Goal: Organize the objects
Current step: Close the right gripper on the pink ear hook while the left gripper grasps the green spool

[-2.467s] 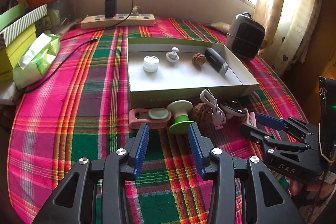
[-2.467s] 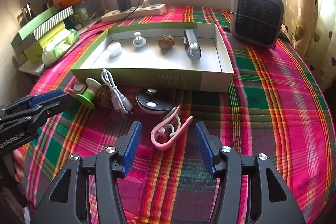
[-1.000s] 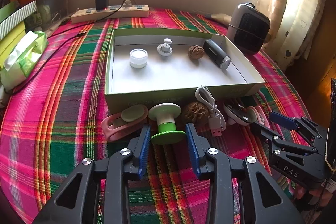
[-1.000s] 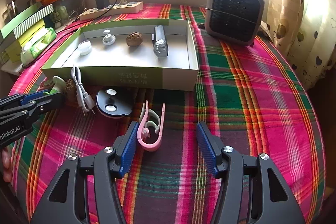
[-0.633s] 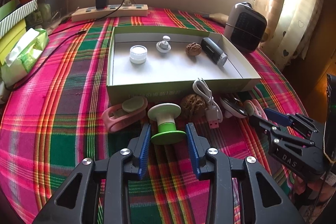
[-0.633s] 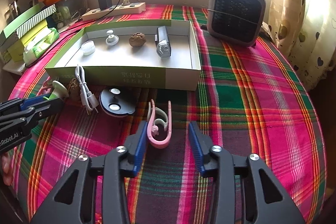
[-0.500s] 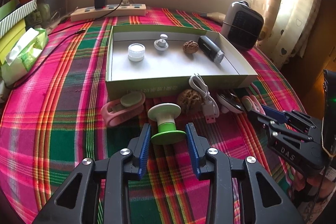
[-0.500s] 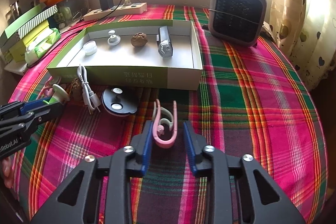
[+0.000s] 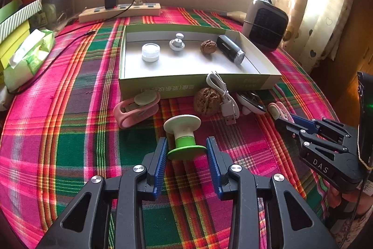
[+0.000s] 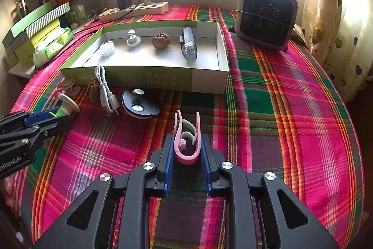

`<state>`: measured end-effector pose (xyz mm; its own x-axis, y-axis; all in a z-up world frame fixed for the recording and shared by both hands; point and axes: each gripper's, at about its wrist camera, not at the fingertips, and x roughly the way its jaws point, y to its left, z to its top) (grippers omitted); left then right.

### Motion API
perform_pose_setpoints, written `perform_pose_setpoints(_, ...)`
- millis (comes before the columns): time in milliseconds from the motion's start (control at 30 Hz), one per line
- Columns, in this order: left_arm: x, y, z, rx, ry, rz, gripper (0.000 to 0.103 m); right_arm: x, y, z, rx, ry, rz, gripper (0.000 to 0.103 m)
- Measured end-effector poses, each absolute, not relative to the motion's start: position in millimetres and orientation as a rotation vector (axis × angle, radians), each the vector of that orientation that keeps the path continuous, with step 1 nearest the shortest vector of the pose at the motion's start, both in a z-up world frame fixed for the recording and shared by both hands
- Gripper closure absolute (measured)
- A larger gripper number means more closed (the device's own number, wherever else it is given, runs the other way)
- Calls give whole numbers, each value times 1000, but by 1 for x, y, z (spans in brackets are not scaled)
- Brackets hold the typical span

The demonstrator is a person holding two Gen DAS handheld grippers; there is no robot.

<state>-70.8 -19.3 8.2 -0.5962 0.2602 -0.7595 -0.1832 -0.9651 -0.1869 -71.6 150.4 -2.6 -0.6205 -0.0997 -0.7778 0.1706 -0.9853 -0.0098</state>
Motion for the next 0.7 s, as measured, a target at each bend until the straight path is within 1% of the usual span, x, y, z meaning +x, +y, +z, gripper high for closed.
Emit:
perform_pose_setpoints(333, -82, -18, 5, -1287, -108, 2628, 69, -75, 151, -3, 1292, 126, -2701, 80)
perform_pose_setpoints(533, -84, -16, 5, -1285, -94, 2640, 69, -78, 151, -3, 1295, 132, -2710, 75)
perform_pose_setpoints(700, -85, -14, 5, -1284, -71, 2656, 71, -79, 152, -3, 1295, 123, -2711, 75)
